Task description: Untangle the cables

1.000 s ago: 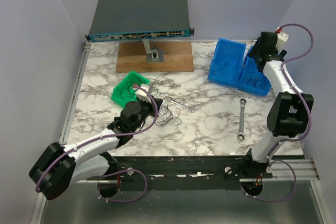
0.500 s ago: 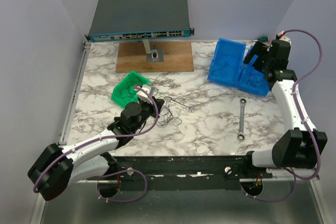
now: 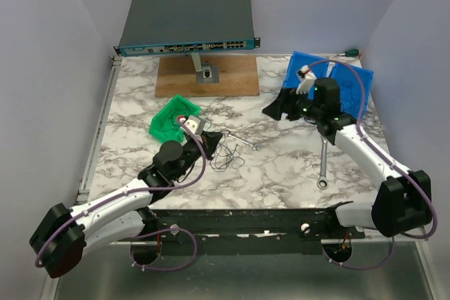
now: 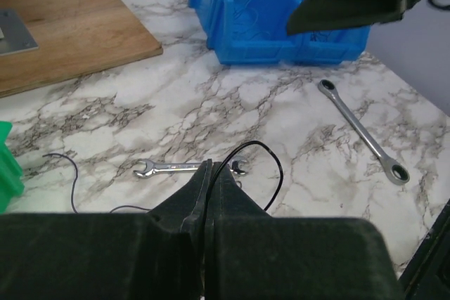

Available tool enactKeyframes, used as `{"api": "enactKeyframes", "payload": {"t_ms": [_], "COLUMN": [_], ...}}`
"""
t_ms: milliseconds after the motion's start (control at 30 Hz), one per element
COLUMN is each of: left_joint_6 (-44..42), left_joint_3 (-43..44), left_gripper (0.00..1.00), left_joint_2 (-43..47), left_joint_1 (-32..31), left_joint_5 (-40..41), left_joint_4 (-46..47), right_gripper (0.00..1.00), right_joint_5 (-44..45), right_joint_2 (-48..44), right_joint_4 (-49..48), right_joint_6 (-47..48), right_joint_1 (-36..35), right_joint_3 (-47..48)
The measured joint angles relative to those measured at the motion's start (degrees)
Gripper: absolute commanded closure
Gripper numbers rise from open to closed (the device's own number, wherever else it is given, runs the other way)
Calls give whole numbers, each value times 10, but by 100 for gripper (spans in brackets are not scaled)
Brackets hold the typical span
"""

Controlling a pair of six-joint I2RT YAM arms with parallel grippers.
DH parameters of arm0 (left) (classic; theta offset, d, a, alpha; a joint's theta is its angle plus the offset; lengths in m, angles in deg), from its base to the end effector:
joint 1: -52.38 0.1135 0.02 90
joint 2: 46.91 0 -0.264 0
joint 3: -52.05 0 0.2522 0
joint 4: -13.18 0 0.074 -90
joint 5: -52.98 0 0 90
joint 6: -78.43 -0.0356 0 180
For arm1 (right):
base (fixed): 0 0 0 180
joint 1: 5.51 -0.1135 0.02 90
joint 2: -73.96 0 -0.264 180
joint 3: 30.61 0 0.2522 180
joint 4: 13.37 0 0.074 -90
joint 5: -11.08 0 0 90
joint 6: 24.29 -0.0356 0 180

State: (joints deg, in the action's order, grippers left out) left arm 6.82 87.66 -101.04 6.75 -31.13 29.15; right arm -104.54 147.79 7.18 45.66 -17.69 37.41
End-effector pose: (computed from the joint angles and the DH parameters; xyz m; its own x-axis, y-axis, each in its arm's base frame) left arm 0.1521 -0.1502 0.2425 -0.2312 -0.2124 -0.9494 0.5969 0.7396 -0.3108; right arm 0.2826 0.0767 0.2944 -0.6028 0.1861 -0.7759 -0.3857 0.7833 0.4875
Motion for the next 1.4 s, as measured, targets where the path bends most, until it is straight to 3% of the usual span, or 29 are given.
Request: {"api": "enactKeyframes", "payload": {"t_ms": [100, 267, 433, 800, 967, 1167, 1400], "left_joint_6": [-3, -5, 3, 20, 25, 29, 29], "left_joint_3": [4, 88, 133, 153, 181, 180, 158], "left_gripper": [100, 100, 100, 100, 100, 100, 100], "left_joint_2": [32, 68, 93, 92, 88, 83, 84], "left_joint_1": [0, 0, 0, 0, 0, 0, -2], "left_joint_5": [-6, -20, -55, -105, -127, -154, -181], "left_joint_4": [-15, -122, -164, -235, -256, -260, -260], "right_gripper": [15, 9, 5, 9, 15, 15, 15], "right_joint_5": [-29, -58, -84, -81, -37, 47, 115], "right_joint_2": [24, 28, 22, -31, -110, -218, -203], "right_joint_4": [-47, -140, -243, -422, -429, -442, -429], "right_joint_6": [10, 25, 37, 36, 47, 50, 49], "right_joint_1": [-62, -164, -247, -264, -265, -265, -265], "right_joint_3": [-21, -111, -193, -272, -307, -339, -333]}}
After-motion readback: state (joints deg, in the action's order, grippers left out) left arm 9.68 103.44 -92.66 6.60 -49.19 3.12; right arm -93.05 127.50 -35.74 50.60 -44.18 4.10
